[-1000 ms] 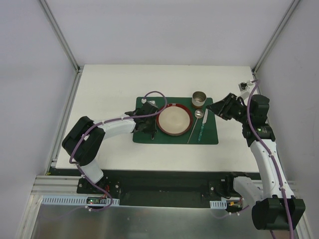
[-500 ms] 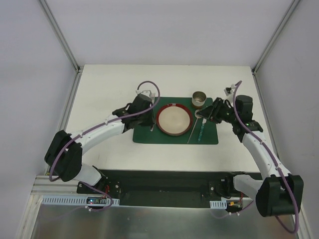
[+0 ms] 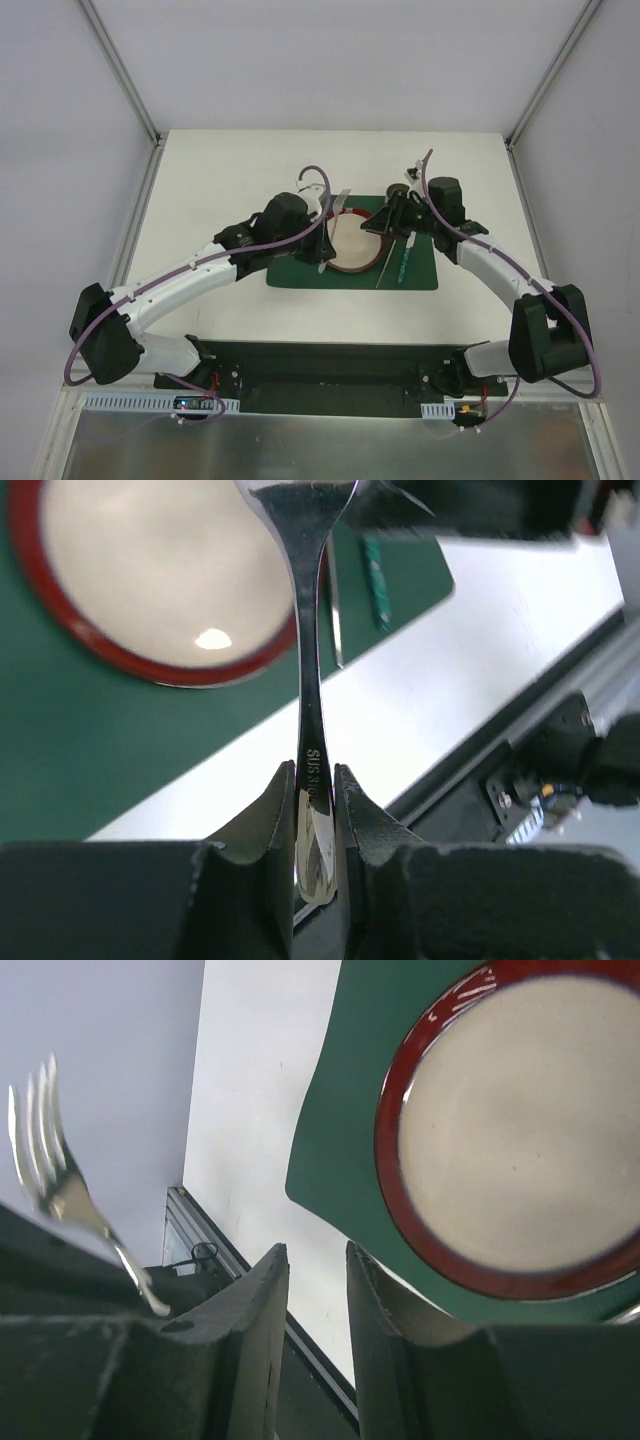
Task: Set the dinner table for one person
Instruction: Pick up the fork from the corner of the board.
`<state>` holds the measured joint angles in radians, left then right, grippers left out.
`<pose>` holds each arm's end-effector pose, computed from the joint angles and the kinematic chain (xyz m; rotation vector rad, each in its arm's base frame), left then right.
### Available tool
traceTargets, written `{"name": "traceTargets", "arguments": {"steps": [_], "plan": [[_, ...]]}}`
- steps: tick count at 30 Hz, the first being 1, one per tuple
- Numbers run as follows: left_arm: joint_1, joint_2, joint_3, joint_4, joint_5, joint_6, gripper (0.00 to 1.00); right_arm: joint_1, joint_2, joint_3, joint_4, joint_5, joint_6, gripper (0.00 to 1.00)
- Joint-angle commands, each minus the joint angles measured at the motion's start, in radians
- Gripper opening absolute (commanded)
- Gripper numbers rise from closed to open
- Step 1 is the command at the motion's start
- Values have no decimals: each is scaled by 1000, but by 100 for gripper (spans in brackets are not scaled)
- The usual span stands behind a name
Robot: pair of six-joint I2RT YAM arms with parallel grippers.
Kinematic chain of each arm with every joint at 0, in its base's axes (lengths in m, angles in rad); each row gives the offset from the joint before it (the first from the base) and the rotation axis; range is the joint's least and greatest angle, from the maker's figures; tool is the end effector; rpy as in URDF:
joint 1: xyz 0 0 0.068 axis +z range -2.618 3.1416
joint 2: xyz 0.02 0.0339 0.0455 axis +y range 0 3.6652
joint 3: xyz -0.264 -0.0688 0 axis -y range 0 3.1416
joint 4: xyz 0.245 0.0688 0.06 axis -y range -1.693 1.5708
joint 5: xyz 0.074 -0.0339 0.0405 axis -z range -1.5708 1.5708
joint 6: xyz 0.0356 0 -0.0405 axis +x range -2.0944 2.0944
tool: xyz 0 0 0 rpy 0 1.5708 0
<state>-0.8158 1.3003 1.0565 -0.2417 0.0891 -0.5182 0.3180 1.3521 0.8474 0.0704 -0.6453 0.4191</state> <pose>0.2023 -0.2196 0.3159 0.3816 2.1499 -0.8907 0.2774 0.1139 0.2622 -0.3321 2.0608 1.1062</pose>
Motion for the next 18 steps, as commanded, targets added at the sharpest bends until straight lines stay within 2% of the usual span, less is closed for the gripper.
{"name": "traceTargets", "arguments": {"steps": [1, 6, 10, 12, 15, 16, 17, 18], "plan": [[-63, -19, 20, -2, 129, 73, 0, 12, 53, 96, 89, -37, 7, 32], [-86, -26, 31, 10, 300, 133, 0, 9, 108, 174, 106, -82, -3, 32], [-86, -50, 54, 24, 417, 175, 0, -42, 188, 235, 161, -201, 10, 32], [-85, -67, 83, 35, 434, 214, 0, -74, 232, 251, 297, -263, 56, 32], [-80, -93, 149, 51, 477, 280, 0, -114, 353, 307, 532, -435, 162, 32], [-74, -95, 170, 50, 485, 296, 0, -122, 389, 346, 599, -473, 252, 33], [-66, -93, 218, 48, 513, 319, 0, -126, 466, 364, 796, -503, 321, 33], [-56, -88, 239, 48, 537, 329, 0, -131, 507, 387, 912, -563, 404, 33]]}}
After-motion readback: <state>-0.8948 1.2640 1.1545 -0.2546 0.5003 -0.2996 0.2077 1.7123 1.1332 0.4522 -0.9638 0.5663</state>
